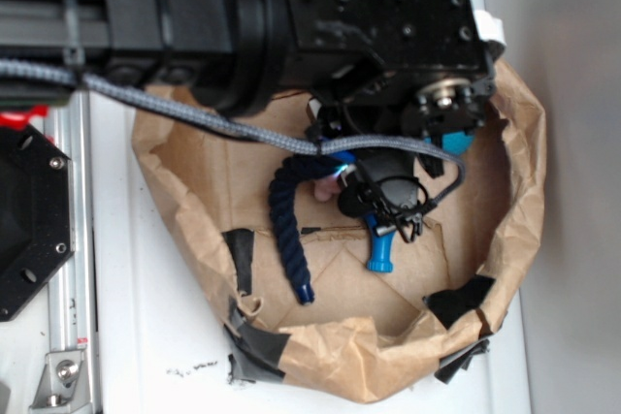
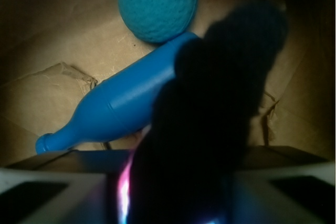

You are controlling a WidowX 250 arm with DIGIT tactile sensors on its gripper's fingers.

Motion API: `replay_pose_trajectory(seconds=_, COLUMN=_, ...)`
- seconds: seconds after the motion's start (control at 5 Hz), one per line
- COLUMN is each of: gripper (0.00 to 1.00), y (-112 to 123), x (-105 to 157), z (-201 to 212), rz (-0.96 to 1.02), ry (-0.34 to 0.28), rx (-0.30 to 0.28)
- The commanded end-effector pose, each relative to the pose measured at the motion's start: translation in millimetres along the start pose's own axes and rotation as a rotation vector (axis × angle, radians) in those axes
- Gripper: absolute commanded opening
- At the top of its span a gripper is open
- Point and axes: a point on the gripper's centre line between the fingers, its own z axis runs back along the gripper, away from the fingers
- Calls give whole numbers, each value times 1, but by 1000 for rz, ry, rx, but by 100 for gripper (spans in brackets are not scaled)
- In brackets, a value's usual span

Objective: Grab the blue rope.

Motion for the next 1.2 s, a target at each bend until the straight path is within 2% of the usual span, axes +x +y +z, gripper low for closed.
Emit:
replay_pose_trajectory(seconds=0.0, gripper=100, y=7, x=-10, z=23, rz=-6, ry=-82, rx=-28)
replay_pose_trajectory(seconds=0.4, gripper=100, y=23, x=-12, z=59, rz=48, ry=-215, rx=-11)
replay_pose_trajectory(seconds=0.6, gripper=100, y=25, x=-2, z=60, rz=61, ry=-228, rx=9)
replay_pose_trajectory(seconds=0.8, gripper=100, y=20, x=12, z=38, rz=11, ry=-259, rx=16)
replay_pose_trajectory(seconds=1.0, gripper=87, y=18, x=22, z=26, rz=-9, ry=-252, rx=32)
